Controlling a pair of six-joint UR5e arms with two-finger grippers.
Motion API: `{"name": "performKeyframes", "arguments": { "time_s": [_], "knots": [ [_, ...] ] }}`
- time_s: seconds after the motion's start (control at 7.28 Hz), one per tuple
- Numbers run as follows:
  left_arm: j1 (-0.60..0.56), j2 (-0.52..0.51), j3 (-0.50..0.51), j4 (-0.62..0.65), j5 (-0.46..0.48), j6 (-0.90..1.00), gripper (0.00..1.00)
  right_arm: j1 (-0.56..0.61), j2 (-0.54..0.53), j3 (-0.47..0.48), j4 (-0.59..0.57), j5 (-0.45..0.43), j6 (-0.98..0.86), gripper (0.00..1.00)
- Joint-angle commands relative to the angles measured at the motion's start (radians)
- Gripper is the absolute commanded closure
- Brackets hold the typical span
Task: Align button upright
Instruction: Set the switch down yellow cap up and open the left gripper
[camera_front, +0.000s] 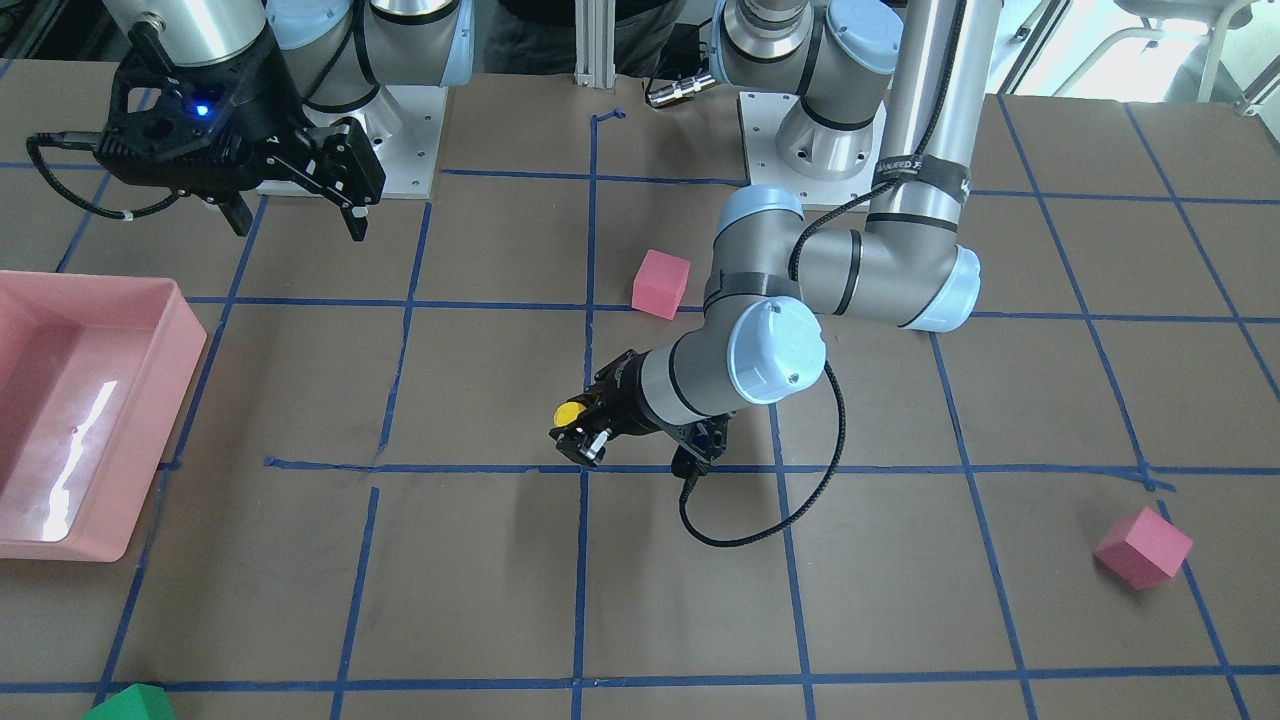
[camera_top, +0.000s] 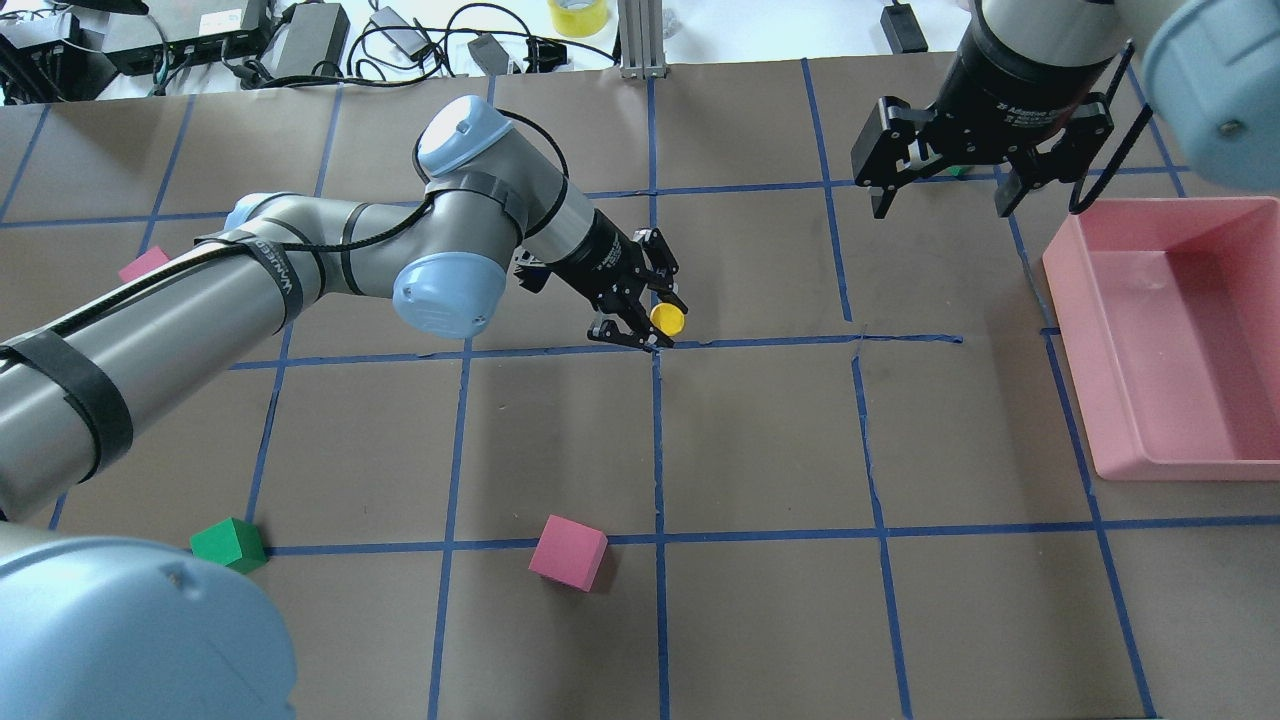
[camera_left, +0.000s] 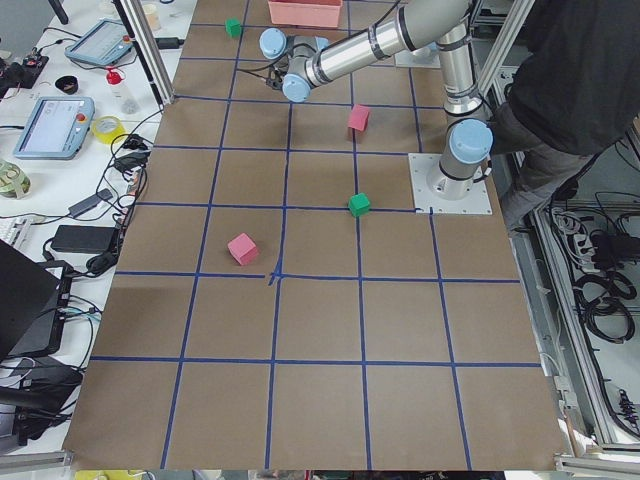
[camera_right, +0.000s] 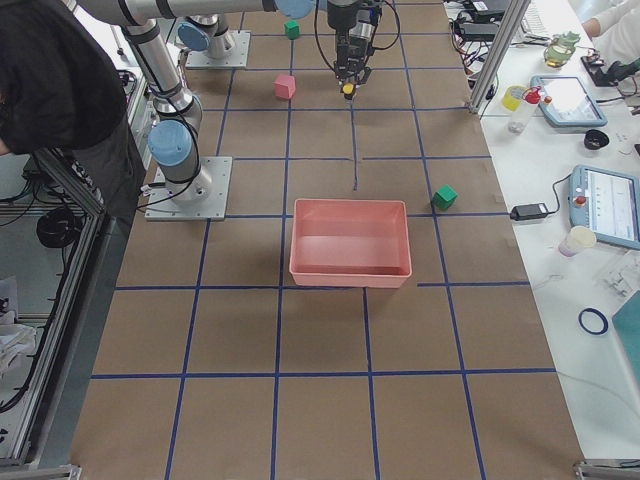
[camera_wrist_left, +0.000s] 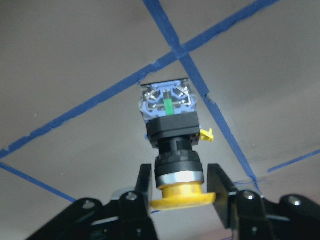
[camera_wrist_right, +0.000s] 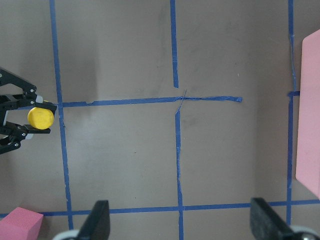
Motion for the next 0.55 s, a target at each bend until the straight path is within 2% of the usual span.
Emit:
{"name": "performKeyframes", "arguments": {
  "time_s": [0.0,0.41],
  "knots": [
    [0.041,-0.042,-0.003,-0.005,-0.073,0.0,1.0,0.0,-0.001,0.006,-0.001,0.0,0.002,0.0],
    [0.041,-0.083,-0.008,-0.002,-0.133,0.04,1.0,0.0,0.002,0.008,-0.001,0.002,0.002,0.0]
  ]
}}
